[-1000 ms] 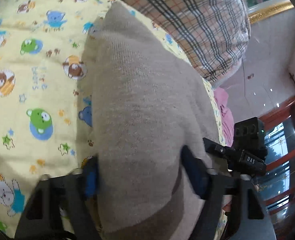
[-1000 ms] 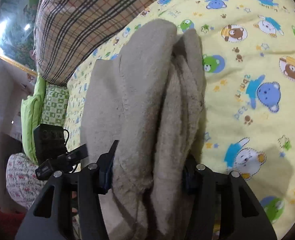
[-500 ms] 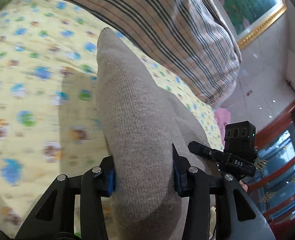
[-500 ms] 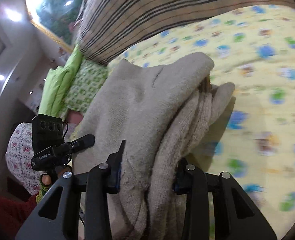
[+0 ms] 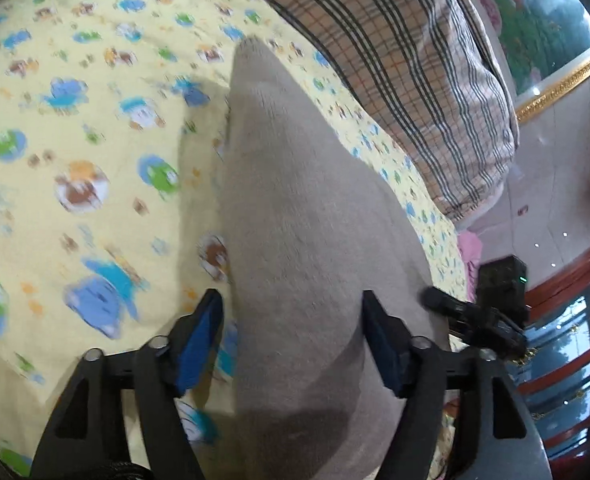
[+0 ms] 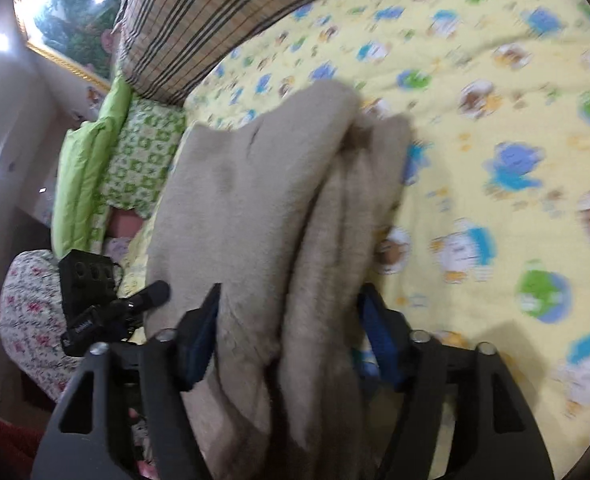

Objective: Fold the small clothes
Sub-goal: 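Fold the sweater in half with both grippers and lower it onto itself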

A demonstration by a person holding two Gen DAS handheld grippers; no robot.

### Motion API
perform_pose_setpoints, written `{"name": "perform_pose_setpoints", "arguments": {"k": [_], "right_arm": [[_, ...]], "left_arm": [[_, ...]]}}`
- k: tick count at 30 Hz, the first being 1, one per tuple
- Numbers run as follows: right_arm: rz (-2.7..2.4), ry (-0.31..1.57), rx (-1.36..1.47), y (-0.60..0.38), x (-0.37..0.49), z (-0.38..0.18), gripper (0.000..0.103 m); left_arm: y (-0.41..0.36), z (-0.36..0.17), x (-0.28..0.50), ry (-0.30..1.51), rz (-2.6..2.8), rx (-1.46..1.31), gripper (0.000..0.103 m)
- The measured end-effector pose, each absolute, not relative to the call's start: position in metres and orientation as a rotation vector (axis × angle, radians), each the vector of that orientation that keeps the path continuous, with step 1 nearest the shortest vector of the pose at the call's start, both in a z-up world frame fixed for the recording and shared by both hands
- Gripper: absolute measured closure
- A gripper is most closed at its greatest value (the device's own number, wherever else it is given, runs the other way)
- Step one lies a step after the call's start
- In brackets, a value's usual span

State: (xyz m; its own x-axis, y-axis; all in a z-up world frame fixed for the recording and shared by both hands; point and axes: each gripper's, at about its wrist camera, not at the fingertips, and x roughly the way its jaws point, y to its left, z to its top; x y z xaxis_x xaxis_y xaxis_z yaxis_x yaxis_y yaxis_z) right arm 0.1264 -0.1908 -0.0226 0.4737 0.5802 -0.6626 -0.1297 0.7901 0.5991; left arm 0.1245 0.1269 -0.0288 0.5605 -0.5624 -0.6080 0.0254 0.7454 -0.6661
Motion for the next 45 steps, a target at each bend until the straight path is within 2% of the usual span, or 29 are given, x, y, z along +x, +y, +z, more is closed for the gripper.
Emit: {"name": "perform_pose_setpoints", "arguments": {"k": [5,7,8,10,11,12,13,14,15,16,20,22,25,31,34,36,38,39,43,45], "right_arm": [[0.359,0.855,0.47,-0.208,0.115,0.019,0.034],[0.368,0.854,0.465,-0.204,0.125,0.025,0.037],[0.376,0.881,0.472,-0.2,0.134,0.022,0.047],[0.376,0.924,0.475,-0.19,0.149,0.012,0.055],[0.356,0.948,0.469,-0.187,0.158,0.004,0.065],[0.348,0.96,0.465,-0.185,0.163,-0.001,0.08],[0.358,0.97,0.469,-0.181,0.168,-0.004,0.084],[0.363,0.969,0.472,-0.181,0.17,-0.004,0.092],[0.364,0.954,0.454,-0.181,0.172,0.003,0.094],[0.363,0.936,0.443,-0.182,0.172,0.009,0.095],[0.347,0.895,0.351,-0.182,0.175,0.029,0.095],[0.291,0.943,0.277,-0.179,0.181,0.013,0.095],[0.276,1.004,0.332,-0.185,0.185,-0.017,0.095],[0.269,0.97,0.388,-0.192,0.172,-0.009,0.092],[0.272,0.942,0.445,-0.199,0.152,0.007,0.086],[0.28,0.907,0.472,-0.206,0.129,0.015,0.071],[0.296,0.889,0.494,-0.208,0.109,0.018,0.06],[0.297,0.883,0.501,-0.208,0.095,0.019,0.059],[0.313,0.877,0.496,-0.201,0.053,0.02,0.059],[0.321,0.891,0.475,-0.196,0.034,0.016,0.059]], "left_arm": [[0.158,-0.026,0.152,0.881,-0.333,-0.715,0.025],[0.161,-0.028,0.172,0.882,-0.306,-0.718,0.025],[0.163,-0.03,0.18,0.887,-0.304,-0.726,0.025],[0.163,-0.035,0.198,0.902,-0.295,-0.735,0.025],[0.161,-0.036,0.209,0.909,-0.278,-0.727,0.025],[0.16,-0.037,0.217,0.913,-0.27,-0.717,0.028],[0.158,-0.037,0.227,0.915,-0.264,-0.699,0.032],[0.153,-0.036,0.236,0.917,-0.261,-0.684,0.044],[0.151,-0.035,0.244,0.918,-0.265,-0.669,0.057],[0.149,-0.033,0.252,0.92,-0.266,-0.655,0.063],[0.142,-0.029,0.27,0.911,-0.194,-0.556,0.075],[0.14,-0.028,0.277,0.906,-0.147,-0.503,0.076],[0.14,-0.032,0.289,0.917,-0.084,-0.444,0.078],[0.16,-0.02,0.281,0.887,-0.092,-0.445,0.08],[0.161,0.001,0.247,0.858,-0.156,-0.445,0.08],[0.159,0.009,0.221,0.843,-0.193,-0.451,0.076],[0.154,0.013,0.183,0.832,-0.232,-0.457,0.073],[0.151,0.014,0.165,0.829,-0.248,-0.459,0.069],[0.139,0.003,0.096,0.855,-0.296,-0.479,0.067],[0.134,-0.008,0.067,0.886,-0.307,-0.501,0.061]]}}
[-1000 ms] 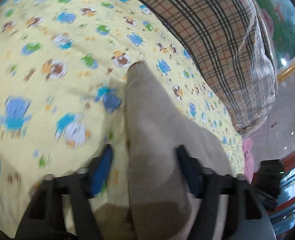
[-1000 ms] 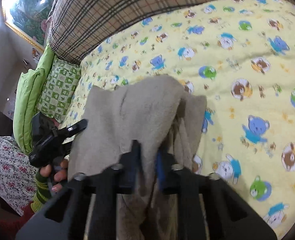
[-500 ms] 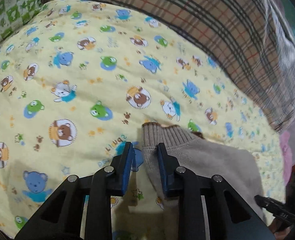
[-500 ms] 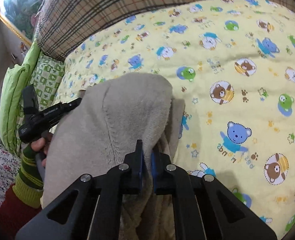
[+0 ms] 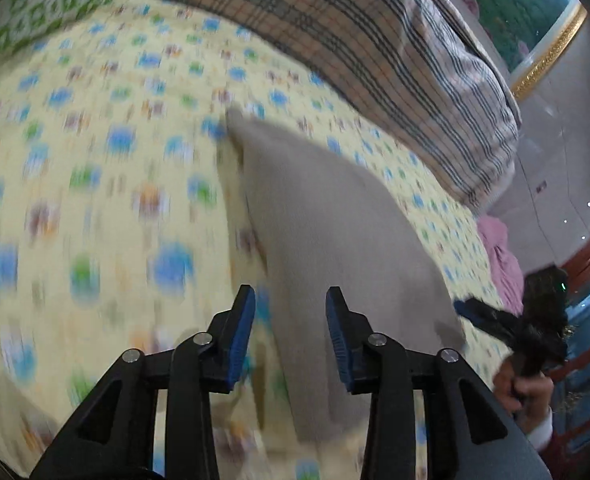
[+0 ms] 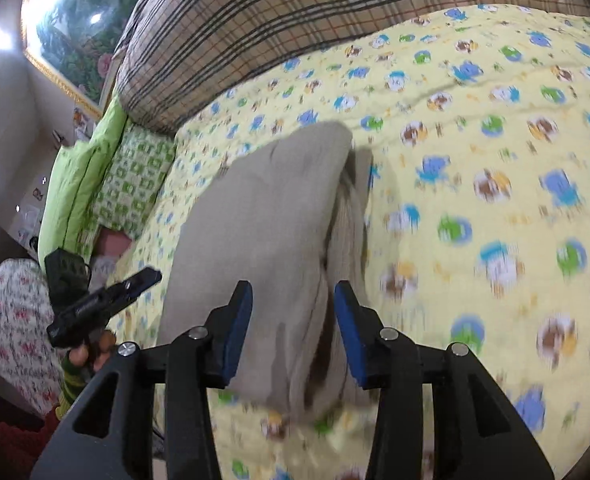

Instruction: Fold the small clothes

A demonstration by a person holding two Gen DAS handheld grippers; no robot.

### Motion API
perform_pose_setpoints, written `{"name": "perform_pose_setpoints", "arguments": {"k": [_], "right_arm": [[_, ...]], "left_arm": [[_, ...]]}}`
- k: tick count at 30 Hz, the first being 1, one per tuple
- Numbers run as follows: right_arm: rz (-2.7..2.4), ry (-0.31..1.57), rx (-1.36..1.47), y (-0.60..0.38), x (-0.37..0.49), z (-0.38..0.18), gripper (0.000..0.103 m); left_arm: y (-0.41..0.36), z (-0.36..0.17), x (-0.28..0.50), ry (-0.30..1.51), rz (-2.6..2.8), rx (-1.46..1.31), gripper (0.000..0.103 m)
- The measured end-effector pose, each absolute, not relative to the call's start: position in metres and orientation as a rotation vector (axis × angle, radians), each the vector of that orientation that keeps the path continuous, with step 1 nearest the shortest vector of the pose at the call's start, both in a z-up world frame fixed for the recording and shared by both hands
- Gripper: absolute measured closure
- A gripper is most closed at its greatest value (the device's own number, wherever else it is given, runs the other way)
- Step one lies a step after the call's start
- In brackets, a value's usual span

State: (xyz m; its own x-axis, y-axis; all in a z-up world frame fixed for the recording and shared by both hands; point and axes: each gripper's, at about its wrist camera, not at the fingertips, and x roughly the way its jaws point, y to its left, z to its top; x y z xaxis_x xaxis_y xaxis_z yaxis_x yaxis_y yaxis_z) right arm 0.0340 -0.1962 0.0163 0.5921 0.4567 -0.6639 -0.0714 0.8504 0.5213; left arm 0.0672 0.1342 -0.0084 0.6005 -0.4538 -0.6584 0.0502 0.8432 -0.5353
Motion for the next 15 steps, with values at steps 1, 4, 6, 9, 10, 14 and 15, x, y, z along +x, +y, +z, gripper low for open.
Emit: {"name": "perform_pose_setpoints", "arguments": {"k": [1,4,6,9,10,14,15], "right_arm": [[0.322,0.897,0.469,-0.196,0.03,0.014,0.059],[0.319,0.921,0.441,-0.189,0.02,0.003,0.059],[0.322,0.936,0.443,-0.186,0.019,-0.004,0.062],[0.323,0.957,0.409,-0.181,0.02,-0.003,0.096],[0.321,0.953,0.406,-0.181,0.021,-0.001,0.096],[0.258,0.951,0.316,-0.186,0.021,0.004,0.096],[0.253,0.968,0.333,-0.19,0.021,-0.003,0.096]], "left_arm": [[0.132,-0.013,0.057,0.903,-0.306,-0.51,0.06],[0.13,-0.032,0.038,0.936,-0.302,-0.576,0.06],[0.131,-0.038,0.036,0.934,-0.301,-0.648,0.06],[0.122,-0.039,0.042,0.953,-0.268,-0.627,0.061],[0.116,-0.04,0.046,0.971,-0.263,-0.613,0.062],[0.101,-0.049,0.049,1.014,-0.237,-0.567,0.06],[0.101,-0.052,0.048,1.015,-0.235,-0.567,0.061]]}}
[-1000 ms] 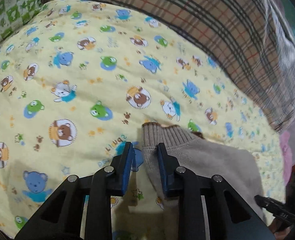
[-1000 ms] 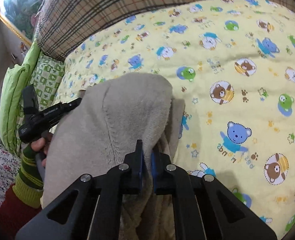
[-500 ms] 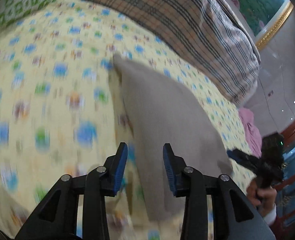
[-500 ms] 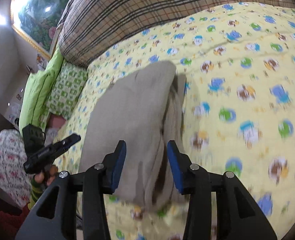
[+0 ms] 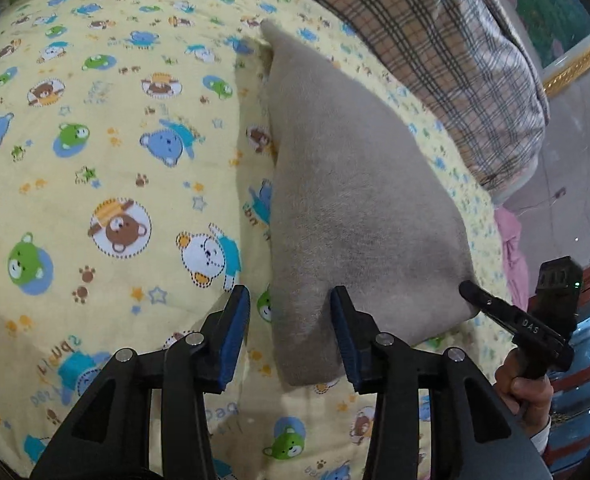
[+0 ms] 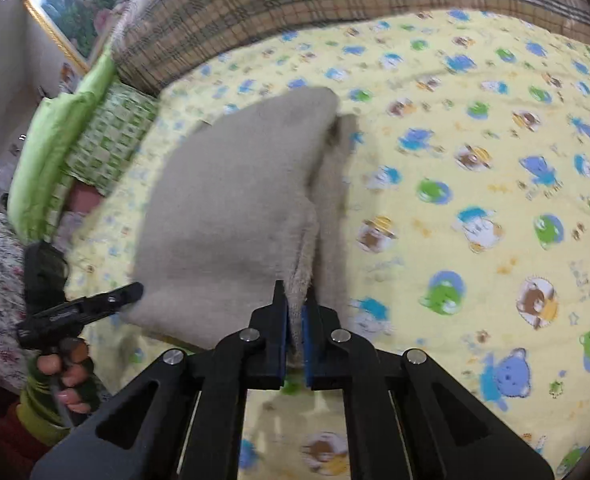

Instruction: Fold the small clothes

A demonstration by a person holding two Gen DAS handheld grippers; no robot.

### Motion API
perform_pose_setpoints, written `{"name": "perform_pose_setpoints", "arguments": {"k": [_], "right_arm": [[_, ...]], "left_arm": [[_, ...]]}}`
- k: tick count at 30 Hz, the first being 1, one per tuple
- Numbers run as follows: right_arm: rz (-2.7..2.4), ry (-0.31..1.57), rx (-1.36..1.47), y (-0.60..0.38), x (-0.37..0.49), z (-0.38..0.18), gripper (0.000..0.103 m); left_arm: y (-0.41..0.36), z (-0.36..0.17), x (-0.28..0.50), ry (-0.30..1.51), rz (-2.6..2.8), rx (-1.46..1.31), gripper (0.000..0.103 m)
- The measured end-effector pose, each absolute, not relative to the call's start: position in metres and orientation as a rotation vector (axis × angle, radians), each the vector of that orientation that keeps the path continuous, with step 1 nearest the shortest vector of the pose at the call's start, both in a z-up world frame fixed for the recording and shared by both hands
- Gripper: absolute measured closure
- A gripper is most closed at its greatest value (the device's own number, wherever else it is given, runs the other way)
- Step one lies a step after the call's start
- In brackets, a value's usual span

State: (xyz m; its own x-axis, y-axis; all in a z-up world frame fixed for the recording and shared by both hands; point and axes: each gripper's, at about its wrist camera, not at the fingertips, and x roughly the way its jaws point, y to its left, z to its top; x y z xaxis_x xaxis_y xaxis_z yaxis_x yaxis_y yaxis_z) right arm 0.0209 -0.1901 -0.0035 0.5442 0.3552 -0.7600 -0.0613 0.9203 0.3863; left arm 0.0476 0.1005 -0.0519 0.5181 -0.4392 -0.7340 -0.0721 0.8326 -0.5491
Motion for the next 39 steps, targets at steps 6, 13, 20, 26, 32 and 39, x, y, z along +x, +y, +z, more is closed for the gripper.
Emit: {"name": "perform_pose_setpoints", "arguments": {"k": [6,13,20,26,32,39], "right_arm": [[0.229,0.991,0.378,-0.2,0.022,-0.029,0.097],[0.229,0.988,0.422,-0.205,0.018,-0.029,0.096],[0.171,0.973,0.415,-0.199,0.012,-0.018,0.089],[0.14,0.895,0.409,-0.199,0.002,0.011,0.088],[0.209,0.826,0.427,-0.187,0.022,0.033,0.088],[0.252,0.834,0.416,-0.166,0.067,0.026,0.088]], "left_arm": [[0.099,-0.056,0.042,1.008,-0.239,-0.521,0.06],[0.103,-0.058,0.041,0.997,-0.247,-0.514,0.06],[0.104,-0.05,0.037,0.987,-0.264,-0.501,0.06],[0.106,-0.043,0.033,0.993,-0.274,-0.486,0.059],[0.102,-0.008,0.045,0.876,-0.343,-0.497,0.059],[0.086,0.02,0.09,0.811,-0.402,-0.464,0.059]]}}
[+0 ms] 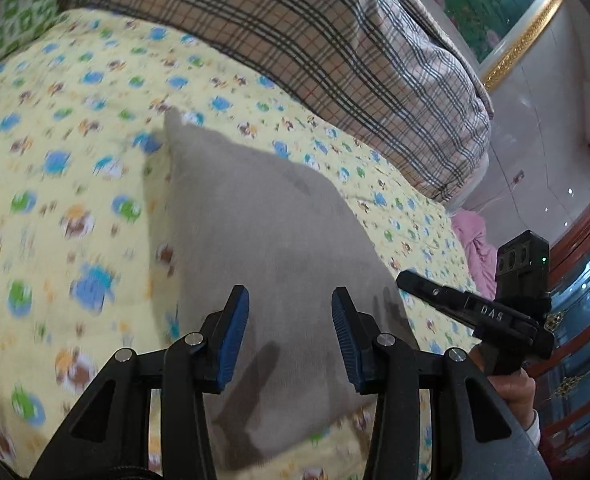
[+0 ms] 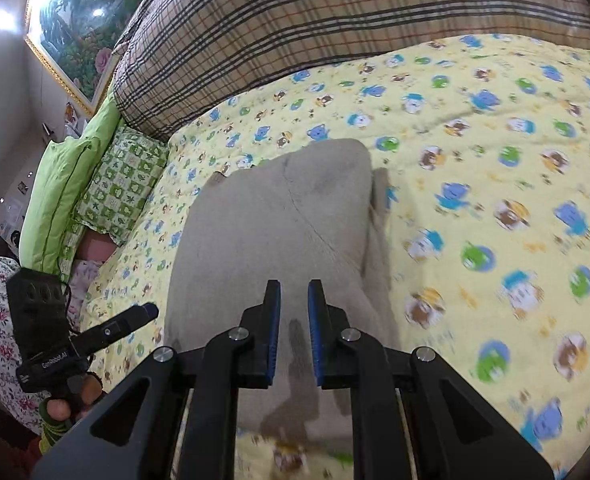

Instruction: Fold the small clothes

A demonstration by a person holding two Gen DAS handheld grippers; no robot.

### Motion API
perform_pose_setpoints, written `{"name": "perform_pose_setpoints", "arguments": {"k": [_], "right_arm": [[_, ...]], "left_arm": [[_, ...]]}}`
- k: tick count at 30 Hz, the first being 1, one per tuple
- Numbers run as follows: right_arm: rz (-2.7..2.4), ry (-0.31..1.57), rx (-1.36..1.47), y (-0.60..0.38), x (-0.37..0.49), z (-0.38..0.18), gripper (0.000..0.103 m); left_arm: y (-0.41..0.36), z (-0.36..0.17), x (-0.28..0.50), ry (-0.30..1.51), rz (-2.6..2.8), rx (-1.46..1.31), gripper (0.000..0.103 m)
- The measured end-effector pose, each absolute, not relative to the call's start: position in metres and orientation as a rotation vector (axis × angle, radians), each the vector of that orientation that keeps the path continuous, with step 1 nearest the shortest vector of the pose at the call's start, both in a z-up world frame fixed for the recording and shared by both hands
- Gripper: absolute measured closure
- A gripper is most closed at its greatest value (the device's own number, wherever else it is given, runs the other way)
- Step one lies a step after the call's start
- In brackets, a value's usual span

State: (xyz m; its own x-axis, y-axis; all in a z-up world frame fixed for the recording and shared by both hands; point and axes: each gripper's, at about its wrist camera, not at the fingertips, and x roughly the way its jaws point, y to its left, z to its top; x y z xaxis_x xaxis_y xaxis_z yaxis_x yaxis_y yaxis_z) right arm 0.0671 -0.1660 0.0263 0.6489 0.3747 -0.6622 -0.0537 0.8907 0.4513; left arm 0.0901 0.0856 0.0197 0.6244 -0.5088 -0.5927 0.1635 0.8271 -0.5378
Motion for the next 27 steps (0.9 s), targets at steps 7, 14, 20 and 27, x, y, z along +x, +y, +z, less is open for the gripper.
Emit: {"name": "perform_pose_setpoints", "arguments": {"k": [7,14,20,27], "right_arm": [[0.279,0.855,0.398,-0.161,0.088,0.02,0.088],[0.24,0.931,0.402,-0.17,0.107,-0.015,0.091],[0.247,0.937,0.447,-0.18,0.114,-0.026,0.092],[0.242,0.93,0.453,-0.179,0.108,-0.021,0.092]], "left_arm": [[0.078,0.013,0.134,0.844,-0.378,-0.42,0.06],[0.071,-0.016,0.15,0.919,-0.343,-0.394,0.062],[0.065,-0.022,0.151,0.908,-0.341,-0.353,0.062],[0.072,-0.01,0.133,0.884,-0.357,-0.384,0.061]]}}
